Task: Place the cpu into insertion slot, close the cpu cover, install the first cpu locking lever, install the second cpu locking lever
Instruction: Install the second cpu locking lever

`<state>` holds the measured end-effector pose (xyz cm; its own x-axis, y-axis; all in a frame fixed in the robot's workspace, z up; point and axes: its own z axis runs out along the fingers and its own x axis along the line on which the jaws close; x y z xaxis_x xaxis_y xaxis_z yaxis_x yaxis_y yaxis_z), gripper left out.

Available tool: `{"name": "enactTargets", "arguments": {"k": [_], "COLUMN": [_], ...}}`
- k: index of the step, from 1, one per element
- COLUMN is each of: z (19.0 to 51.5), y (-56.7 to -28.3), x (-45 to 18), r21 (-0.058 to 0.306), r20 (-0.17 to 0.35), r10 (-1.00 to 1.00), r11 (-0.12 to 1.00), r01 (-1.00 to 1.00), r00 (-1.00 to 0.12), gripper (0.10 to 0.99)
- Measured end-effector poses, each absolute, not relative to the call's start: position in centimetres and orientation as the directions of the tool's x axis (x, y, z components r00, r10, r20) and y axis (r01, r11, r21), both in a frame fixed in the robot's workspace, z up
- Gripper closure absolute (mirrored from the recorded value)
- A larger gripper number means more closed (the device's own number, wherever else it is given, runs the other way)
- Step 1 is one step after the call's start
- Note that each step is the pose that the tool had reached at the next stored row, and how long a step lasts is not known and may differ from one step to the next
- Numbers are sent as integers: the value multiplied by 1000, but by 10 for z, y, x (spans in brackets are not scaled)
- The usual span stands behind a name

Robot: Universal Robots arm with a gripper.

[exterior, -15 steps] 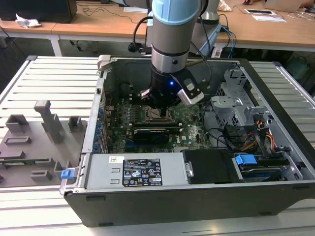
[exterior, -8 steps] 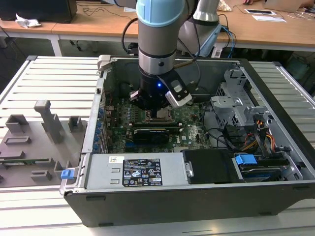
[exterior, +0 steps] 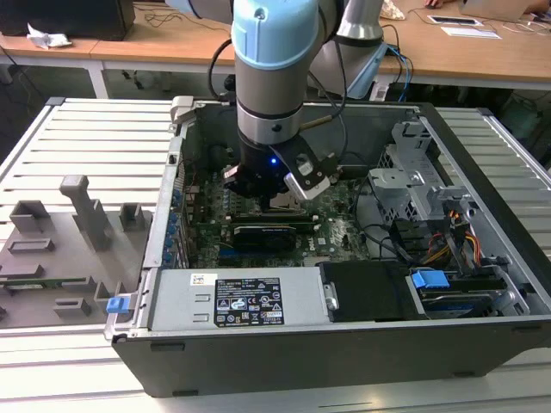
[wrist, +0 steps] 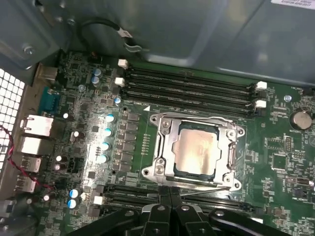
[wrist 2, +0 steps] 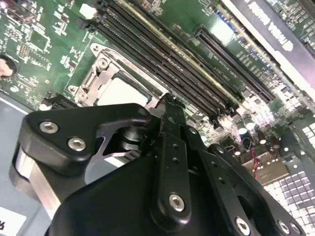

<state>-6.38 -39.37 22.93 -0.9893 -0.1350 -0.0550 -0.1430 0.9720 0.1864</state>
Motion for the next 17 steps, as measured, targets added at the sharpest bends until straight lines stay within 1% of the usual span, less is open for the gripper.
{"name": "enactTargets", "arguments": {"k": [4,7,8,10,11,13,14,15,17], "z": [219,216,216,216,215,214,214,213,212], "y": [-395,-396,-397,-398,-401,-402,-403,-403,-404], "x": [-65,-65,-66,-67,-68,-69,-70,-70,-70], "r21": [195,206,219,233,252,271,293,308,316], "r20": [-56,-58,-59,-61,-64,-67,-70,-72,-73], "r10": [-134,-134,-133,-132,-131,-129,-128,-127,-126], "r11": [970,968,965,962,957,952,945,941,938], "r01": [-143,-143,-143,-143,-143,-143,-143,-143,-143], "r00": [-989,-989,-989,-989,-989,-989,-989,-989,-989], "gripper": [980,980,980,980,980,980,980,980,980]}}
